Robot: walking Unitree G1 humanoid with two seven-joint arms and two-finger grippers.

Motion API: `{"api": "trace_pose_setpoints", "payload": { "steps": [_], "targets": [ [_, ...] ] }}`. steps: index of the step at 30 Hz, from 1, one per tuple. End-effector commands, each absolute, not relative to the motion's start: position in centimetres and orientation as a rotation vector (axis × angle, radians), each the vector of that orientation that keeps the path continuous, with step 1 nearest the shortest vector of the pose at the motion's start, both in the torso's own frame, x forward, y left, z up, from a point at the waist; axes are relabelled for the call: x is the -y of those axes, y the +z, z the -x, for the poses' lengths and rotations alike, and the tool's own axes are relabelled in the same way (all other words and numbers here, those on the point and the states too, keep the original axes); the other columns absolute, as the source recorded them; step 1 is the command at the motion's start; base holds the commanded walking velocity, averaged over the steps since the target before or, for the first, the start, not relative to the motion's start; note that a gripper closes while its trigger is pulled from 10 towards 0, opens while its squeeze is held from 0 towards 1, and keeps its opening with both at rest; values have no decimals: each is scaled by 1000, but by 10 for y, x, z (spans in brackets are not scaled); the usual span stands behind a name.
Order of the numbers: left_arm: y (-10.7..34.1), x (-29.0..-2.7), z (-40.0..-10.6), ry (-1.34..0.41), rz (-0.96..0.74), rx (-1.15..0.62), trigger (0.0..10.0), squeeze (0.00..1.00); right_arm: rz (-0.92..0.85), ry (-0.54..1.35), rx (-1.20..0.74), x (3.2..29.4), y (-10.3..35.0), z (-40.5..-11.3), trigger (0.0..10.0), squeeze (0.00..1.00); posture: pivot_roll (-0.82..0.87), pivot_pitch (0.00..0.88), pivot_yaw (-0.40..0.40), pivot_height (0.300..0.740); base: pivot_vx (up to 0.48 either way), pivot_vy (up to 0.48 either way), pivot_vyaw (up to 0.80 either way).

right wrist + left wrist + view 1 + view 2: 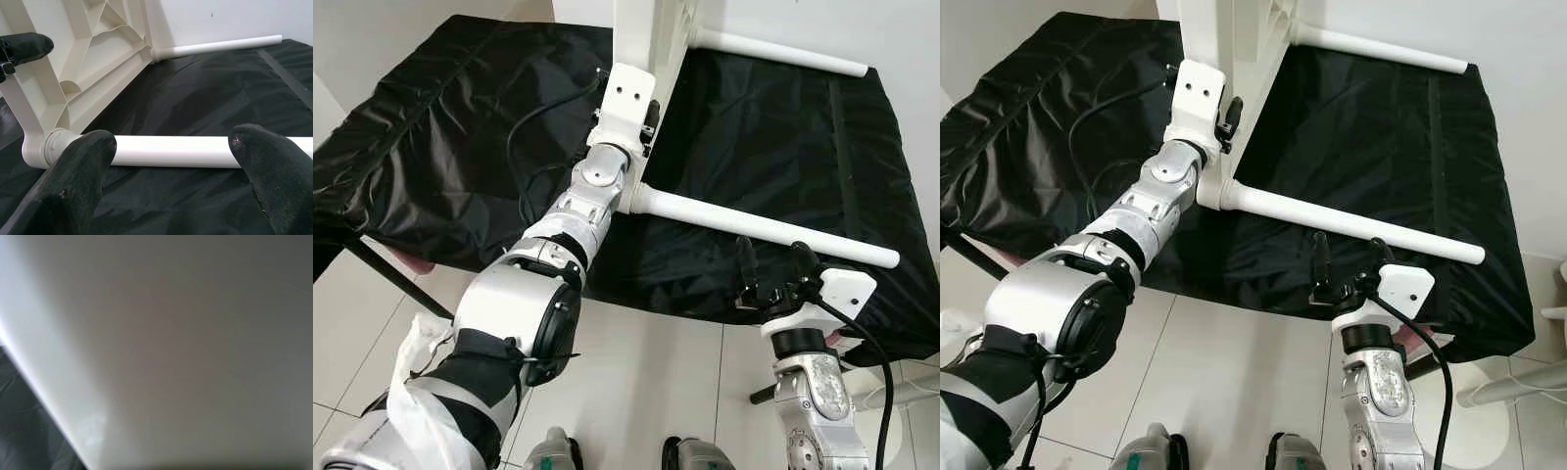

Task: Building children table

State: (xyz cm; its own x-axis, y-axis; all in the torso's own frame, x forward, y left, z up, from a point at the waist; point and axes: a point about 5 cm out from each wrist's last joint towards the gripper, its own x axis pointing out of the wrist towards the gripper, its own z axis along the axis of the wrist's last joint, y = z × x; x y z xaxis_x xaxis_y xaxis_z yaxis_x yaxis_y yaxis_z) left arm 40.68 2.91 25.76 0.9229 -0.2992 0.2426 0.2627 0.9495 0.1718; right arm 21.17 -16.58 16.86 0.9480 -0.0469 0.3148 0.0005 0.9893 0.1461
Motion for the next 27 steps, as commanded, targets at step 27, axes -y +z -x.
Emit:
{"api": "trace_pose_setpoints", "payload": {
  "steps": [27],
  "targets": [
    [303, -127, -415, -140, -250, 479, 0, 0, -146, -41, 261, 166, 158, -200, 10000, 0, -79, 193, 62, 740, 0, 0, 0]
  ]
}}
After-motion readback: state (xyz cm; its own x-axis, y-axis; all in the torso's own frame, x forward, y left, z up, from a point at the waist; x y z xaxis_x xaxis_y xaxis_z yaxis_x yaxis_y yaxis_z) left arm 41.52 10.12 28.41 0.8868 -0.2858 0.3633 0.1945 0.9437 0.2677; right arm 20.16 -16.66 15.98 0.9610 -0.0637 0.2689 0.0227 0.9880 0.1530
